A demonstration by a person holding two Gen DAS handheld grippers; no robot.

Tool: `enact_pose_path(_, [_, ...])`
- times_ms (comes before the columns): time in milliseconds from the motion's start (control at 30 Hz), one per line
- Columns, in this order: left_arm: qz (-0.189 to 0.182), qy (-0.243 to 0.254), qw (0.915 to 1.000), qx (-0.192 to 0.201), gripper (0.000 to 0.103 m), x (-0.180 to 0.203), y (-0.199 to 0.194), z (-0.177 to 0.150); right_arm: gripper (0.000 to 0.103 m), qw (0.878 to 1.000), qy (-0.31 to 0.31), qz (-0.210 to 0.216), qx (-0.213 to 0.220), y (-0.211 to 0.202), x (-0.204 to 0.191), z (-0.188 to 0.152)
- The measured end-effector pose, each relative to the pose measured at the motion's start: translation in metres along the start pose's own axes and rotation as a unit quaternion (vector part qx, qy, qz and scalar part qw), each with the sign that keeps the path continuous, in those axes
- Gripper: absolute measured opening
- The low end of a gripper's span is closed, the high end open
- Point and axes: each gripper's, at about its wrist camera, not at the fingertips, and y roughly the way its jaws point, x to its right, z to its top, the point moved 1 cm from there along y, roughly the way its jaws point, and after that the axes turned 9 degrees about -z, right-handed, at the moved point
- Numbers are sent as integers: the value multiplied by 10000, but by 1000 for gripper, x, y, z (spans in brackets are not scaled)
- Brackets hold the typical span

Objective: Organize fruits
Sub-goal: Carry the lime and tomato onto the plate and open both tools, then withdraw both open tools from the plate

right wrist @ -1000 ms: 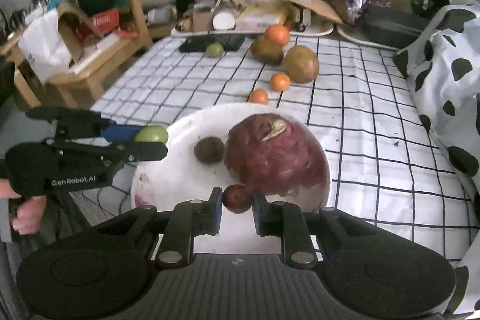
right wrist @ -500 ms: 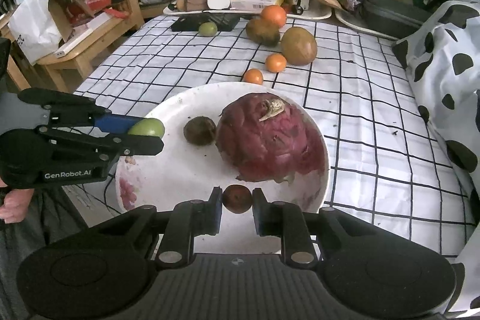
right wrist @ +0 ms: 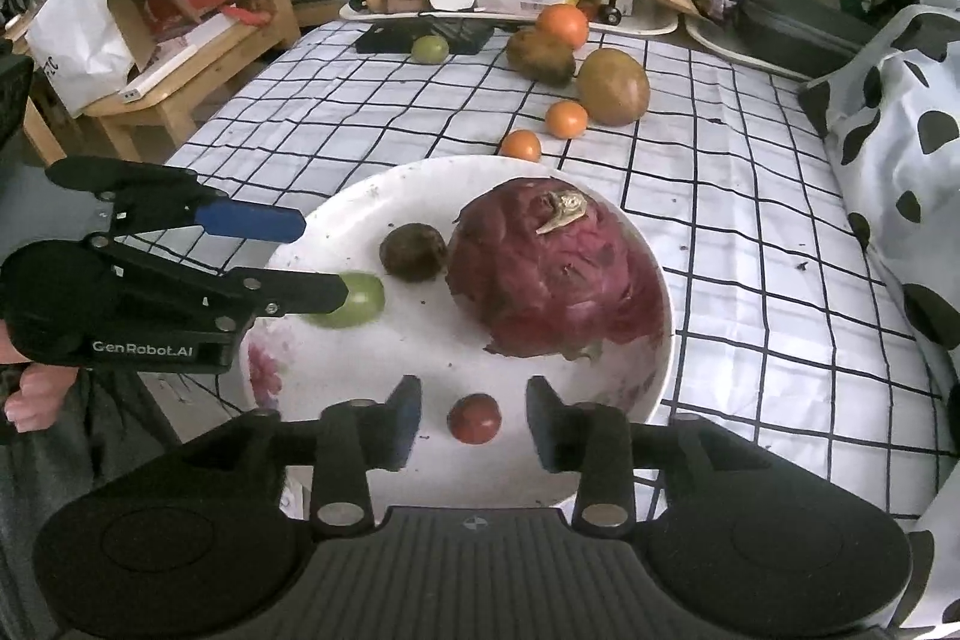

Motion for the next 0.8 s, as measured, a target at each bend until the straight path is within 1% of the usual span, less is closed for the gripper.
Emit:
enact_pose_path(133, [63, -49, 10000, 26, 50, -2, -1, 0, 55, 9998, -82, -160, -76, 3, -2, 0])
enact_pose_path(167, [77, -57, 9999, 43, 50, -2, -2, 0, 61, 9997, -94, -219, -87, 4, -3, 0])
enact_pose_path(200, [92, -66, 9999, 64, 50, -3, -2, 1, 64, 9996, -95, -254, -77, 4, -3, -1])
enact_pose_path(233, [108, -79, 9999, 88, 50, -3, -3, 1, 65, 9996, -83, -269, -53, 3, -2, 0])
enact_pose_path(267, [119, -94, 9998, 111, 50, -4, -4, 1, 69, 9996, -61, -278, -22, 2, -2, 0])
enact_pose_path(300, [126, -111, 9998, 136, 50, -4, -4, 2, 74, 9996, -25, -291, 18, 2, -1, 1])
enact_pose_path(333, [134, -131, 9997, 165, 50, -5, -5, 2, 78, 9995, 11, -302, 55, 1, 1, 1])
enact_pose_path(367, [143, -145, 9996, 184, 50, -6, -6, 3, 84, 9994, 53, -318, 100, 0, 2, 2])
enact_pose_path(500, [184, -200, 9993, 252, 50, -8, -8, 4, 94, 9984, 206, -391, 345, -7, 7, 5])
enact_pose_path(667, [198, -212, 9992, 289, 50, -8, -9, 4, 96, 9948, 366, -575, 757, -18, 13, 8])
enact_pose_path(800, [206, -196, 9991, 322, 50, -7, -9, 4, 96, 9928, 549, -609, 878, -23, 21, 10])
